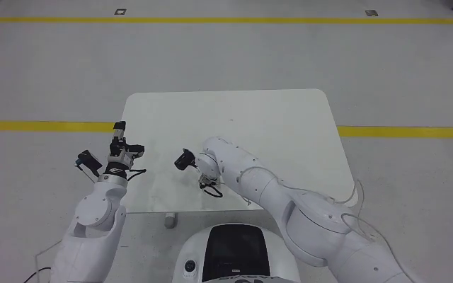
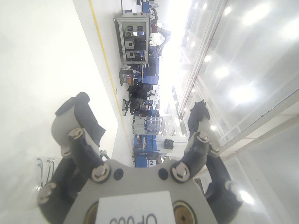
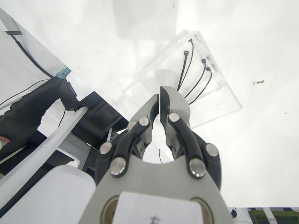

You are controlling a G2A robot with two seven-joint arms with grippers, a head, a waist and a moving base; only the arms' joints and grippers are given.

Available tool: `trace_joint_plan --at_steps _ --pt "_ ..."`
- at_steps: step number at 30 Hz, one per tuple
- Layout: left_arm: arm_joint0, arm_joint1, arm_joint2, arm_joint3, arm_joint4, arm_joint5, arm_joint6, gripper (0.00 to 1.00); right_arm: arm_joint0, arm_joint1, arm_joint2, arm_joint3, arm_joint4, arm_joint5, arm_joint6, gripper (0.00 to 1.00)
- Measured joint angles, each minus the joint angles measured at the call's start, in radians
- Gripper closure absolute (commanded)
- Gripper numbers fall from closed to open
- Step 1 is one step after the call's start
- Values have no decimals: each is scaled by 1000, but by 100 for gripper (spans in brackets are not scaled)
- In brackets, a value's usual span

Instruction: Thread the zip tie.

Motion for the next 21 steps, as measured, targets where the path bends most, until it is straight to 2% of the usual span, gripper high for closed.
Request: trace_joint_plan --at_steps 5,7,12,17,21 --pt "0 0 0 0 0 0 0 0 6 -15 1 27 -10 6 -4 65" --pt "0 0 0 0 0 0 0 0 5 -21 -1 38 -22 18 -14 63" --pt "0 0 0 0 0 0 0 0 2 -37 -3 63 -41 37 -31 69" --pt "0 0 0 0 0 0 0 0 2 -51 -4 90 -60 59 -46 89" --pt "0 0 0 0 0 0 0 0 1 -62 -4 112 -74 71 -57 90"
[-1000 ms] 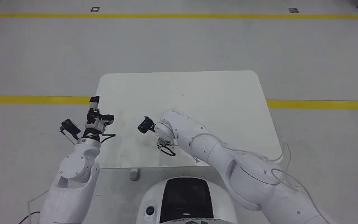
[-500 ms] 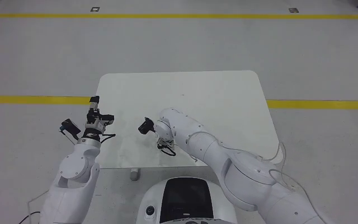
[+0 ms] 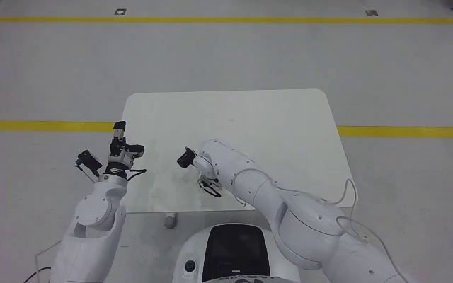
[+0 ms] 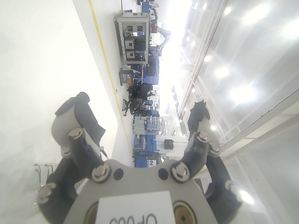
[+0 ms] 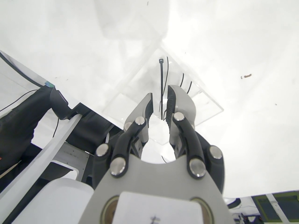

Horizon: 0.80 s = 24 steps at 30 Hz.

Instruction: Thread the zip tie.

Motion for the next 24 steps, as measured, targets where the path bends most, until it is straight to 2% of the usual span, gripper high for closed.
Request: trace_joint_plan --at_steps 14,24 --pt "0 0 0 0 0 0 0 0 -4 -31 6 49 -37 16 -40 96" --pt "0 0 0 0 0 0 0 0 -9 -37 12 62 -55 22 -55 93"
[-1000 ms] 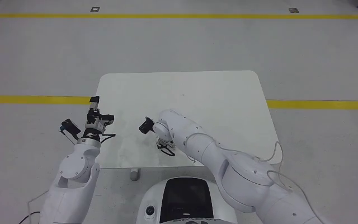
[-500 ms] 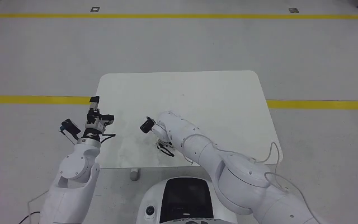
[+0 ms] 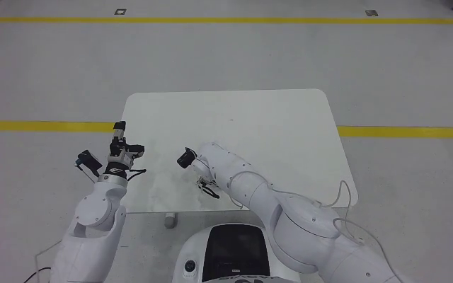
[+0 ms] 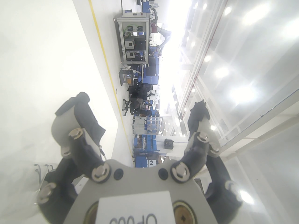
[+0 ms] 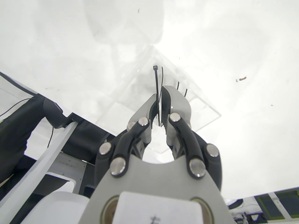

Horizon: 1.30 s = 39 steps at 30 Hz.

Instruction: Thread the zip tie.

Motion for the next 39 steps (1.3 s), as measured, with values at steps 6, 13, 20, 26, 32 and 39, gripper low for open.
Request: trace_joint_plan --at_steps 6,13,20,26,32,39 --pt "0 0 0 0 0 0 0 0 -3 0 3 2 -7 1 -4 93" --pt "0 0 0 0 0 0 0 0 -6 0 8 3 -11 0 -3 93" --pt "0 0 0 0 0 0 0 0 -7 0 12 5 -13 -5 4 96" --pt "0 0 0 0 0 0 0 0 -5 0 17 5 -12 -11 8 100" --pt "0 0 0 0 0 0 0 0 8 -1 24 -6 -14 -9 29 100" --pt "0 0 0 0 0 0 0 0 23 -1 33 -23 -22 -17 68 100"
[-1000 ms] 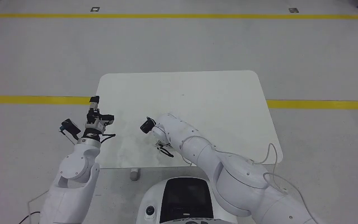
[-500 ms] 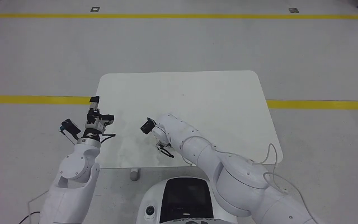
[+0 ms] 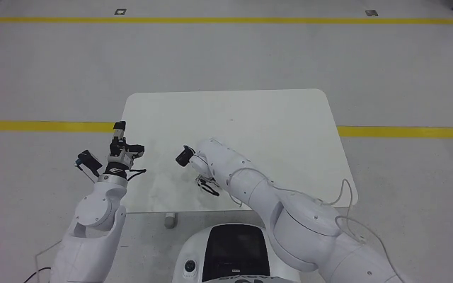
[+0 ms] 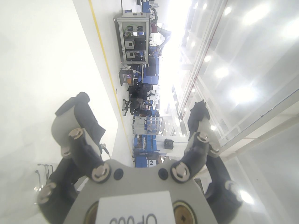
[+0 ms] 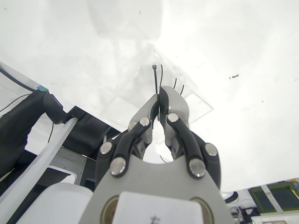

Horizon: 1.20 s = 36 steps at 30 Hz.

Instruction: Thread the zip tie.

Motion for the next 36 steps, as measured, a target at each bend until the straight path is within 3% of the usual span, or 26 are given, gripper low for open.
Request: trace_joint_plan --at_steps 8,20,29,36 --pt "0 0 0 0 0 0 0 0 16 9 21 -27 -5 -7 17 100" --pt "0 0 0 0 0 0 0 0 8 58 66 -133 -31 7 39 100" --pt "0 0 0 0 0 0 0 0 -43 131 145 -284 -44 23 12 100" --pt "0 0 0 0 0 0 0 0 -125 210 262 -438 -40 74 7 100"
